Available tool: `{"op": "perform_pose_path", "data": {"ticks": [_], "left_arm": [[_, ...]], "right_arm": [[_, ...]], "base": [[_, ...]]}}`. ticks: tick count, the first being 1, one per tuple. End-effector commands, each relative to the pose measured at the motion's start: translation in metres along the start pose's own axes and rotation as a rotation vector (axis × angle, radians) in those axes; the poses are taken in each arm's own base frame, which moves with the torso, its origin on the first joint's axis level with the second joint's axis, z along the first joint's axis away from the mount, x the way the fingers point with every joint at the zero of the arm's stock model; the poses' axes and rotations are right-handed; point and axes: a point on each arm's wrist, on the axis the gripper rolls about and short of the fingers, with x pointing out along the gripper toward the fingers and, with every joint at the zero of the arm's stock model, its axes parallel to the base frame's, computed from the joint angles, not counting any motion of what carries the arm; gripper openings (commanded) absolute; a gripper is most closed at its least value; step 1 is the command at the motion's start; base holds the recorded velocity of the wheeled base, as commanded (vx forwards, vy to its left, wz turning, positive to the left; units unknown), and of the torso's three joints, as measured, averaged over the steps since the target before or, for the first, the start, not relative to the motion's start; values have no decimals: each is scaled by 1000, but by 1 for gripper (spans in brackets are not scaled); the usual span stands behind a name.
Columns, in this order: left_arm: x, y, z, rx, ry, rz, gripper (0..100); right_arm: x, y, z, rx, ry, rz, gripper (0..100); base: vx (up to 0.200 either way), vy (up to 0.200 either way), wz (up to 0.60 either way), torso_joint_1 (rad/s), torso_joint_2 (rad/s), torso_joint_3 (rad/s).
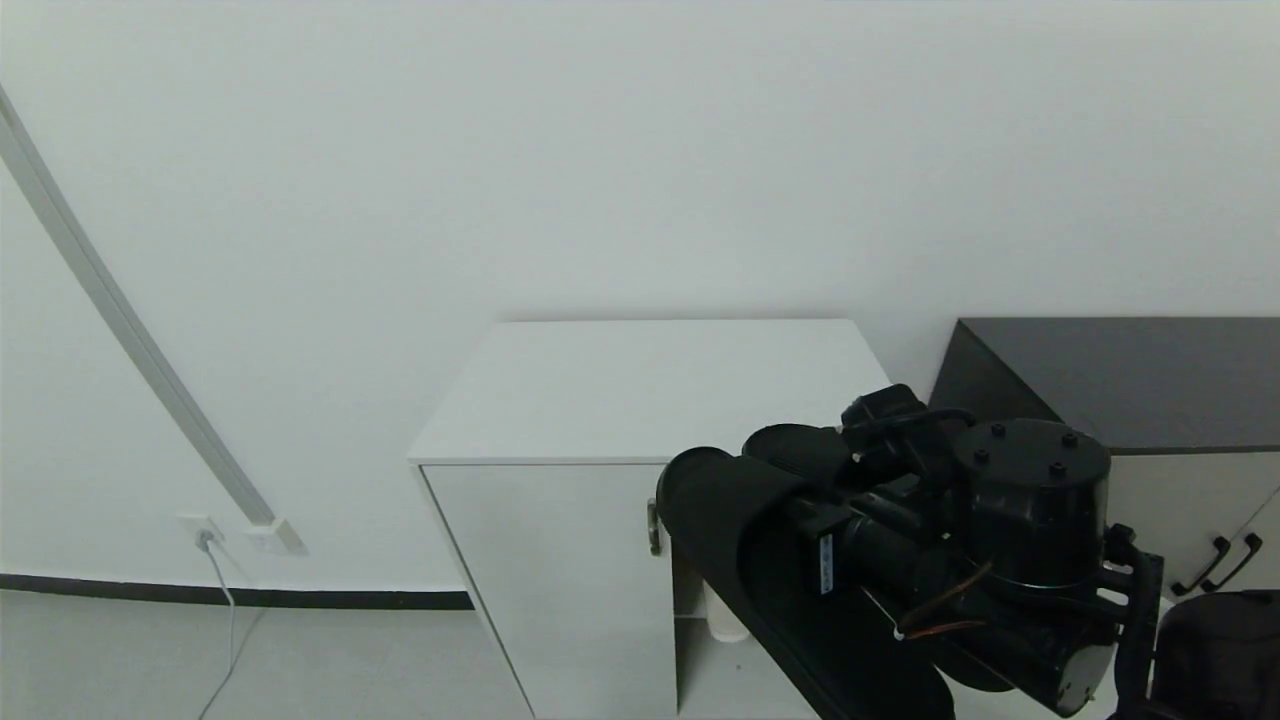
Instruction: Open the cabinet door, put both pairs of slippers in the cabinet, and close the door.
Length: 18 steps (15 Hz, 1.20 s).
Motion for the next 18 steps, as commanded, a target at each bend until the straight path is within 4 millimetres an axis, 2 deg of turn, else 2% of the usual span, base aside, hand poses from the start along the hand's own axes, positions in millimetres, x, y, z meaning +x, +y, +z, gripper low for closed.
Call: {"op": "perform_pose_path", "data": {"ticks": [1, 11, 18], "left_arm": [[0, 0, 0, 0, 2, 0, 0], [0, 0, 0, 0, 2, 0, 0], [0, 0, 0, 0, 2, 0, 0]], "right_arm": [[0, 0, 0, 0, 1, 1, 0], [-10, -3, 4, 3, -16, 2, 0], [-17, -3, -4, -41, 10, 14, 0]], "base": [[0, 0, 0, 0, 0, 0], [0, 0, 0, 0, 0, 0], [0, 0, 0, 0, 0, 0]]}}
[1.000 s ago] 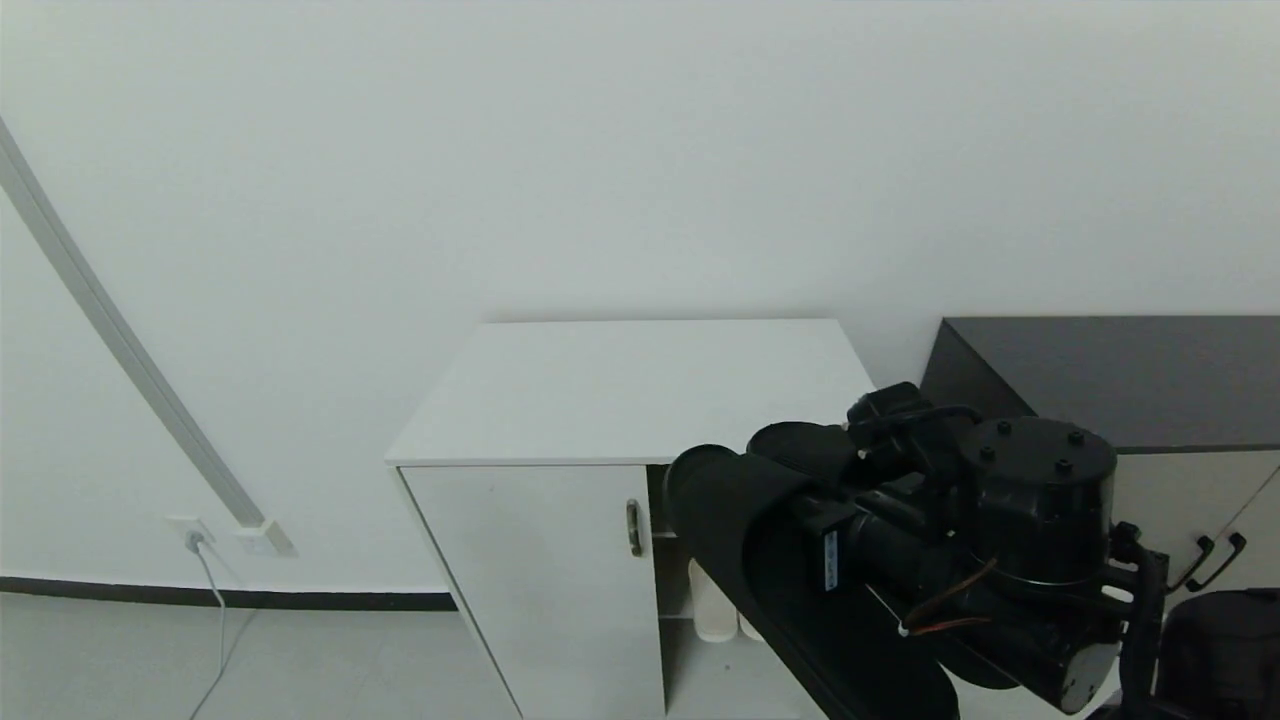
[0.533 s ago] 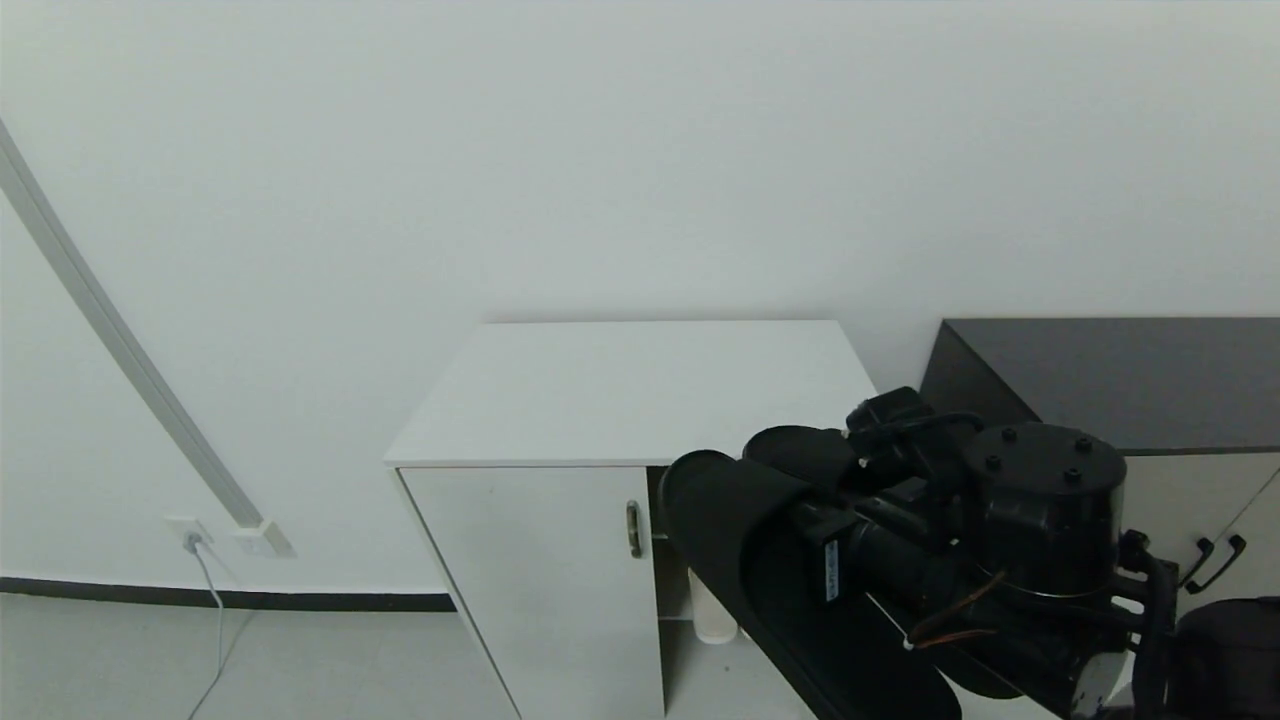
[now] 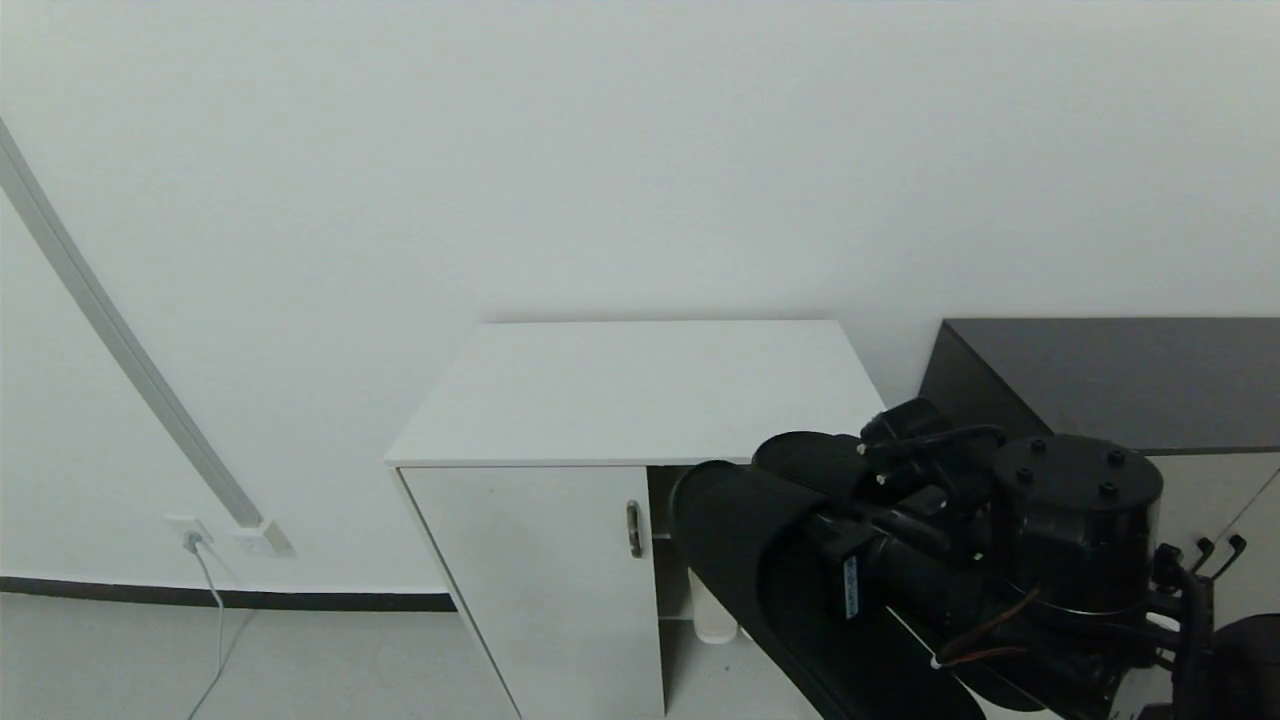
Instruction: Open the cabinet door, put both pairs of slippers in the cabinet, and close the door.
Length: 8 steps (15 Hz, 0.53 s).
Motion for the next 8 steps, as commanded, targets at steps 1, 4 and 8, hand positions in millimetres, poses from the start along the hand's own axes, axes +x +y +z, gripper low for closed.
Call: {"op": "perform_pose_path", "data": {"ticks": [1, 4, 8], "left_arm": [[0, 0, 0, 0, 1, 0, 0], [0, 0, 0, 0, 1, 0, 0], [0, 0, 0, 0, 1, 0, 0]], "right_arm": [[0, 0, 0, 3, 0, 4, 0], [0, 1, -2, 2, 6, 6, 0], [1, 1, -3, 2, 10, 6, 0]], "base": [[0, 0, 0, 0, 0, 0], [0, 0, 0, 0, 0, 0], [0, 0, 0, -137, 306, 168]]}}
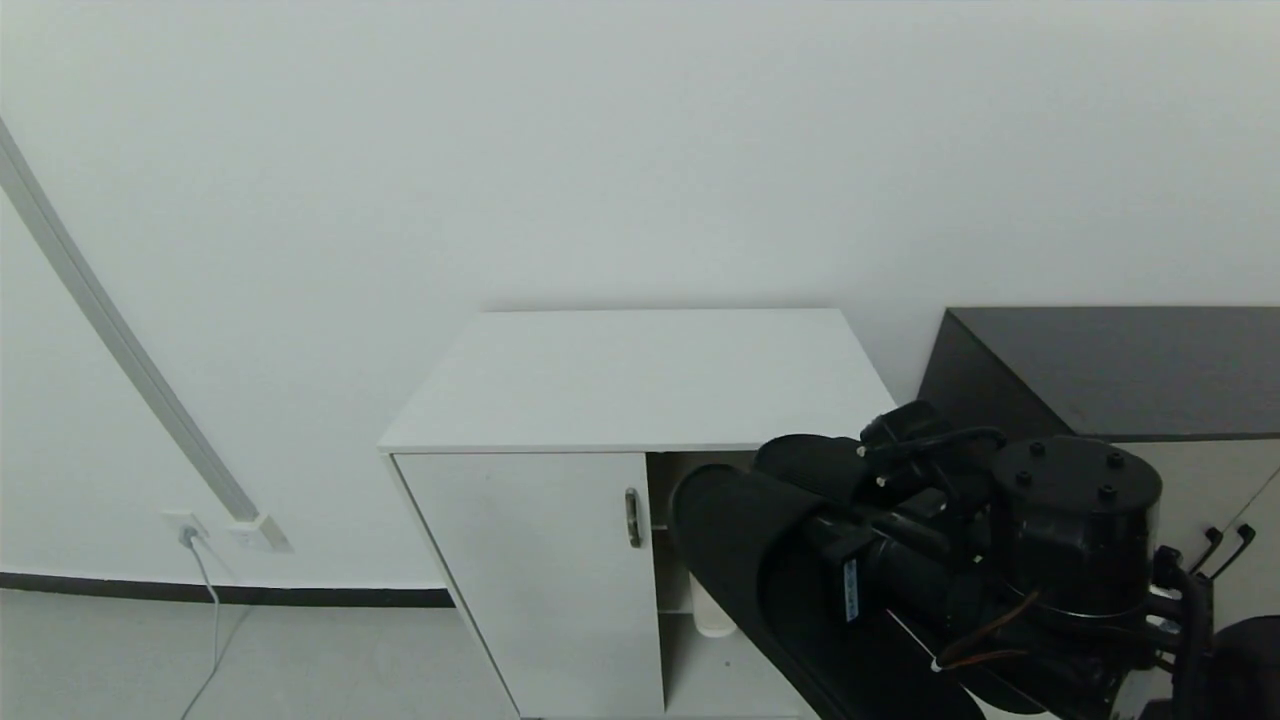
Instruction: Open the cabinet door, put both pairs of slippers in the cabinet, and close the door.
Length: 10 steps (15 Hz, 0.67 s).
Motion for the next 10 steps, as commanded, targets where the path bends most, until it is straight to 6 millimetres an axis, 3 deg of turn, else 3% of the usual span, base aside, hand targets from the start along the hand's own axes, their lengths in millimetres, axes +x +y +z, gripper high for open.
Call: {"op": "perform_pose_path", "data": {"ticks": [1, 10], "left_arm": [[0, 0, 0, 0, 1, 0, 0], [0, 0, 0, 0, 1, 0, 0]], "right_arm": [[2, 0, -4, -1, 14, -2, 0], [3, 1, -15, -11, 18, 2, 0]], "base": [[0, 0, 0, -183, 393, 217], [0, 0, 0, -223, 532, 311]]}}
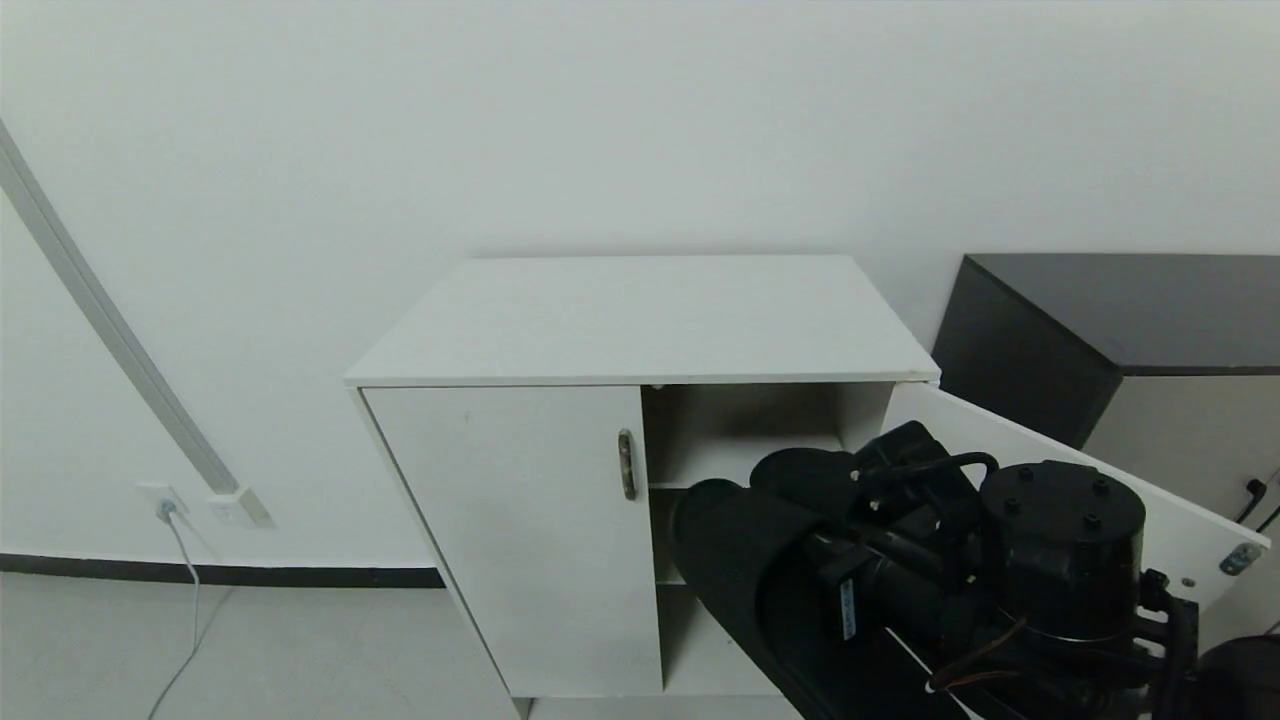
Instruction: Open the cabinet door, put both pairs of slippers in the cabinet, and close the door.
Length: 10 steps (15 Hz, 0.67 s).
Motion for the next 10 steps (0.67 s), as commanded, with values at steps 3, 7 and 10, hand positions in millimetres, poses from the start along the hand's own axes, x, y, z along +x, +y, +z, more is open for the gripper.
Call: {"op": "perform_pose_path", "data": {"ticks": [3, 7, 10], "left_arm": [[0, 0, 0, 0, 1, 0, 0], [0, 0, 0, 0, 1, 0, 0], [0, 0, 0, 0, 1, 0, 0]], "right_arm": [[2, 1, -2, -3, 8, 0, 0], [2, 1, -1, -1, -4, -1, 0], [2, 1, -1, -1, -4, 1, 0]], "base": [[0, 0, 0, -198, 522, 315], [0, 0, 0, -179, 495, 314], [0, 0, 0, -150, 492, 326]]}}
